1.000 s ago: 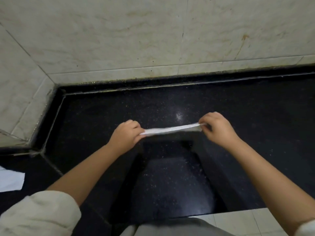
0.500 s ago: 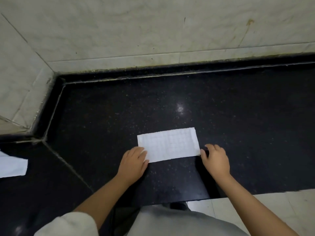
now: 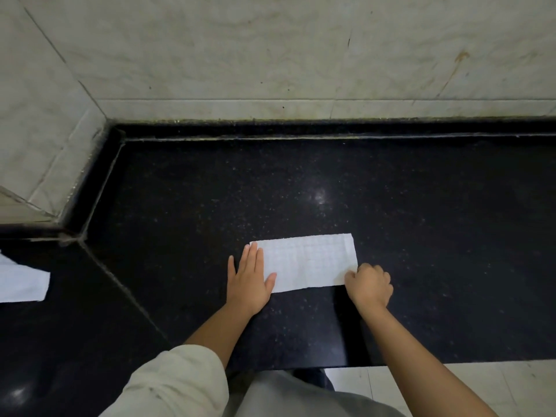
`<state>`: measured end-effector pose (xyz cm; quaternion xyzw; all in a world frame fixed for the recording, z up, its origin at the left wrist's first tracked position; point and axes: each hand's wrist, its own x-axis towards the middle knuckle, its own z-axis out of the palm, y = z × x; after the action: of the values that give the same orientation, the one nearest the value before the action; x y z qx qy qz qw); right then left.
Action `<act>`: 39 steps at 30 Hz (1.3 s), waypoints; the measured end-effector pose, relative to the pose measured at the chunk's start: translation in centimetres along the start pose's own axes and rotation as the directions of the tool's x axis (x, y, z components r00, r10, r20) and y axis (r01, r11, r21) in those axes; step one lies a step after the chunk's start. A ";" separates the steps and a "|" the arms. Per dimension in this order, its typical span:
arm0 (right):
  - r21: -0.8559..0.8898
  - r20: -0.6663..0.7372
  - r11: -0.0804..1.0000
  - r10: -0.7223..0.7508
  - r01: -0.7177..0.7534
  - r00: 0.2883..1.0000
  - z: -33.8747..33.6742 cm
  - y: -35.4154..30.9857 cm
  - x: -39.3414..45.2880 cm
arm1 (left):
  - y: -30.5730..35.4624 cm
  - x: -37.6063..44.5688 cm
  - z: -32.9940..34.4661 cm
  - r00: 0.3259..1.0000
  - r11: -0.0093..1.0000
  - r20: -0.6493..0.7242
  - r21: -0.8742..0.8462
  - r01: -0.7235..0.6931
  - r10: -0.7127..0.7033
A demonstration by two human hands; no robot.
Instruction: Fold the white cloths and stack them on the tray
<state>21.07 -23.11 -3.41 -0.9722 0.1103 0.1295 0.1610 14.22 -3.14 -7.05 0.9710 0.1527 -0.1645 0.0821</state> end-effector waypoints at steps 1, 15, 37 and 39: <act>0.105 -0.028 0.993 -0.046 0.049 0.999 -0.4 -0.3 -0.2 | -0.1 -0.1 -0.1 1.000 1.000 -0.003 -0.027 -0.007 0.007; 0.035 0.121 0.700 -0.711 0.713 0.693 7.1 -8.6 -7.4 | -8.8 -6.3 0.4 0.963 0.935 -0.188 -0.333 0.124 -0.194; -0.057 0.159 0.602 -0.782 0.796 0.602 3.6 -2.8 -1.8 | -1.1 -3.1 0.9 0.890 0.915 -0.242 -0.024 -0.403 0.386; -0.007 0.167 0.586 -0.798 0.810 0.579 2.7 -2.1 -1.5 | -0.1 -2.8 0.9 0.904 0.926 -0.217 0.004 -0.377 0.368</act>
<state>19.57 -19.99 -4.81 -0.9100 -0.3596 0.1173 0.1696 11.37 -3.98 -6.90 0.9926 -0.0245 -0.0373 0.1134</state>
